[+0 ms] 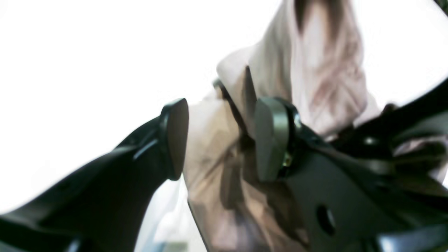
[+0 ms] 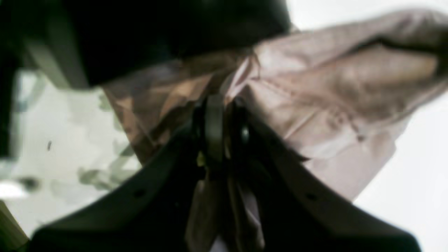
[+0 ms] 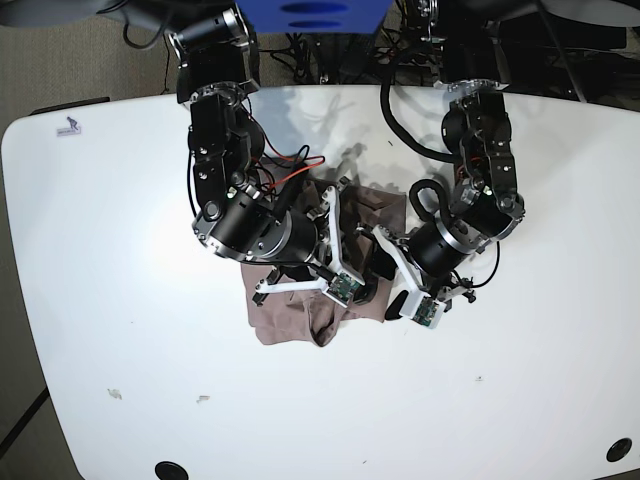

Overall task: Fold the T-shirt properly
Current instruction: 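Open the left gripper and lift it away from the bundle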

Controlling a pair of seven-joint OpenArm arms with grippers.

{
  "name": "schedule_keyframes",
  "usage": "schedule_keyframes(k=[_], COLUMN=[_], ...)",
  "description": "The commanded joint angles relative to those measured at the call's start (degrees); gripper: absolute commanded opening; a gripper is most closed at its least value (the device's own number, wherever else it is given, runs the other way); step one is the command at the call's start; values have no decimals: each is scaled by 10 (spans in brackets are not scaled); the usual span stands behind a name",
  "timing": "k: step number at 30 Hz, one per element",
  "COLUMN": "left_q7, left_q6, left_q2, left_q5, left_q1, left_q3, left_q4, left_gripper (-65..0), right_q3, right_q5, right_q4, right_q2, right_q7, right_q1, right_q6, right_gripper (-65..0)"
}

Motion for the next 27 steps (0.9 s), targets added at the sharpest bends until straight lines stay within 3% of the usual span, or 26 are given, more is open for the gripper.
schedule_keyframes(k=[1, 14, 22, 26, 27], left_q7=[-10, -2, 27, 16, 13], left_q6=[-2, -3, -6, -6, -6], left_q2=[1, -4, -43, -54, -57], left_q5=[-15, -18, -20, -20, -20], left_q1=[-7, -5, 9, 20, 20], left_q3=[-11, -91, -116, -121, -123], left_q4=[11, 11, 11, 11, 11], left_gripper=[-343, -343, -343, -343, -343], right_q3=[-1, -1, -3, -3, -3], right_q5=[5, 5, 5, 5, 5], right_q4=[10, 7, 5, 4, 4], right_q2=[-4, -4, -4, -4, -4], right_q7=[9, 9, 10, 10, 10], right_q1=[12, 12, 12, 12, 12], right_q6=[1, 1, 1, 1, 1], right_gripper=[-650, -650, -650, -612, -577])
